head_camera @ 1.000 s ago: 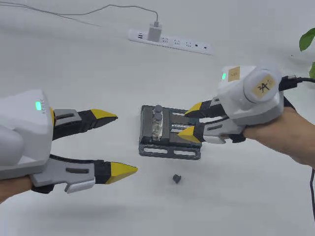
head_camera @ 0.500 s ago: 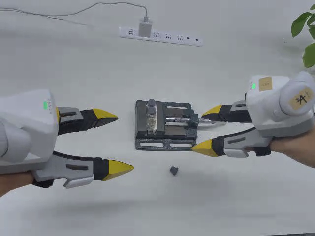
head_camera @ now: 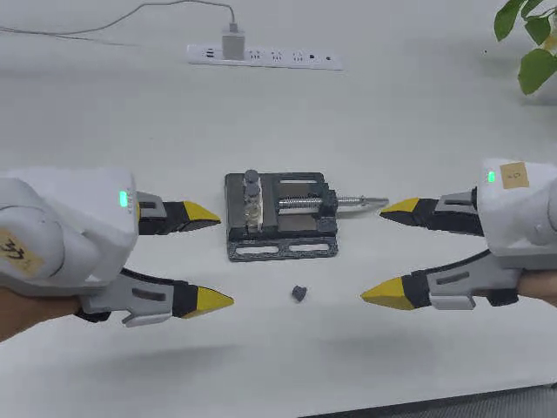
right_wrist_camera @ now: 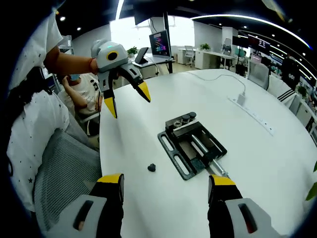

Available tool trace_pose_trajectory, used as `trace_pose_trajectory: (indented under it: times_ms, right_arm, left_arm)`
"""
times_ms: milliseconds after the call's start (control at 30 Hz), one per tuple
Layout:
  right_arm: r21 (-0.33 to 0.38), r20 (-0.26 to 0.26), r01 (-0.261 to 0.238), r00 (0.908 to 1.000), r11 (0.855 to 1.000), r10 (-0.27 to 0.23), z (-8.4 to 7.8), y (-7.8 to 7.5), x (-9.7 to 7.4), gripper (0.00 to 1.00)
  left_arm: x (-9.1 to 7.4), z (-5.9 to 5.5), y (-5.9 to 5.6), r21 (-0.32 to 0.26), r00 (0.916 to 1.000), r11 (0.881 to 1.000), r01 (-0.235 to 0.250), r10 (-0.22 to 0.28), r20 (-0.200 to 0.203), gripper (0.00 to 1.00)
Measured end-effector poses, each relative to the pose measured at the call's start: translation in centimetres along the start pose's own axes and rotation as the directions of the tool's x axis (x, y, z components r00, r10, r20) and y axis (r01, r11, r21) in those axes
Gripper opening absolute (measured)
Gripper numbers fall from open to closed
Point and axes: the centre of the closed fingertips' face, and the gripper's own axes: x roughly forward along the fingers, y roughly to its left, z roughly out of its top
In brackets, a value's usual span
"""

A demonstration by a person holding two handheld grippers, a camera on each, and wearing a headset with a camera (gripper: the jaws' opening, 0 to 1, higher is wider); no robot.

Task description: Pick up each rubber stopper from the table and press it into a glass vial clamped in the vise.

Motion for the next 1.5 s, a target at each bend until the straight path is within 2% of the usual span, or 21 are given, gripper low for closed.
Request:
trace_pose_trajectory:
  times_ms: [100,200,267,333,400,433,500,533,600,633,700,767,933,967,1100,1367,1500]
  right_arm:
    - [0.012,0.015,0.004,0.9999,1.000,-0.005,-0.5,0.1,-0.4,0.70]
    - [0.025,0.021,0.009,0.9997,1.000,-0.010,-1.2,0.3,-0.7,0.71]
    - [0.031,0.023,0.009,0.9997,0.999,-0.010,-1.5,0.5,-0.9,0.71]
    - [0.043,0.026,0.010,0.9996,0.999,-0.011,-1.9,0.8,-1.0,0.72]
    - [0.047,0.022,0.008,0.9997,0.999,-0.009,-2.4,1.0,-1.1,0.73]
    - [0.050,0.022,0.008,0.9997,0.999,-0.009,-2.5,1.1,-1.2,0.74]
    - [0.059,0.026,0.006,0.9996,0.998,-0.008,-2.9,1.3,-1.4,0.76]
    - [0.060,0.026,0.006,0.9996,0.998,-0.008,-3.0,1.4,-1.4,0.75]
    - [0.064,0.024,0.008,0.9997,0.998,-0.010,-3.3,1.5,-1.6,0.75]
    - [0.067,0.025,0.009,0.9996,0.998,-0.011,-3.4,1.5,-1.7,0.75]
    - [0.072,0.025,0.010,0.9996,0.997,-0.012,-3.6,1.6,-1.8,0.75]
    - [0.075,0.026,0.011,0.9996,0.997,-0.013,-3.8,1.7,-1.9,0.75]
    - [0.086,0.029,0.017,0.9994,0.996,-0.019,-4.3,1.6,-2.3,0.75]
    - [0.088,0.030,0.017,0.9994,0.996,-0.019,-4.4,1.7,-2.4,0.75]
    - [0.095,0.030,0.014,0.9994,0.995,-0.017,-4.8,1.9,-2.5,0.75]
    - [0.105,0.035,0.013,0.9992,0.994,-0.017,-5.1,2.0,-2.7,0.76]
    - [0.112,0.038,0.015,0.9991,0.994,-0.019,-5.3,2.0,-2.9,0.77]
  left_arm:
    - [0.9,-0.2,-0.4,0.038,0.9989,0.999,0.038,-0.037,-0.029,0.44]
    - [2.0,-0.7,-0.7,0.110,0.9945,0.991,0.080,-0.072,-0.076,0.40]
    - [2.7,-0.9,-0.9,0.133,0.9916,0.986,0.102,-0.090,-0.093,0.38]
    - [3.5,-1.2,-1.3,0.184,0.9853,0.973,0.139,-0.118,-0.123,0.35]
    - [4.3,-1.7,-1.4,0.202,0.9794,0.965,0.165,-0.137,-0.148,0.33]
    - [4.6,-1.8,-1.5,0.210,0.9773,0.962,0.176,-0.145,-0.155,0.32]
    - [5.3,-1.9,-1.9,0.251,0.9704,0.944,0.212,-0.174,-0.168,0.31]
    - [5.6,-2.0,-1.9,0.259,0.9685,0.940,0.220,-0.179,-0.174,0.29]
    - [6.4,-2.1,-1.9,0.261,0.9651,0.938,0.230,-0.185,-0.186,0.28]
    - [6.9,-2.2,-1.9,0.277,0.9628,0.930,0.240,-0.192,-0.190,0.27]
    - [7.5,-2.2,-1.8,0.279,0.9602,0.928,0.248,-0.197,-0.198,0.26]
    - [8.1,-2.2,-2.0,0.303,0.9550,0.915,0.268,-0.210,-0.209,0.25]
    - [9.5,-2.5,-2.3,0.319,0.9445,0.900,0.298,-0.229,-0.236,0.23]
    - [9.8,-2.5,-2.4,0.329,0.9420,0.894,0.305,-0.233,-0.241,0.22]
    - [10.8,-2.7,-2.6,0.331,0.9375,0.889,0.318,-0.242,-0.250,0.20]
    - [12.0,-3.7,-3.0,0.330,0.9238,0.878,0.348,-0.261,-0.280,0.16]
    - [12.2,-3.7,-3.0,0.324,0.9238,0.880,0.348,-0.263,-0.278,0.15]
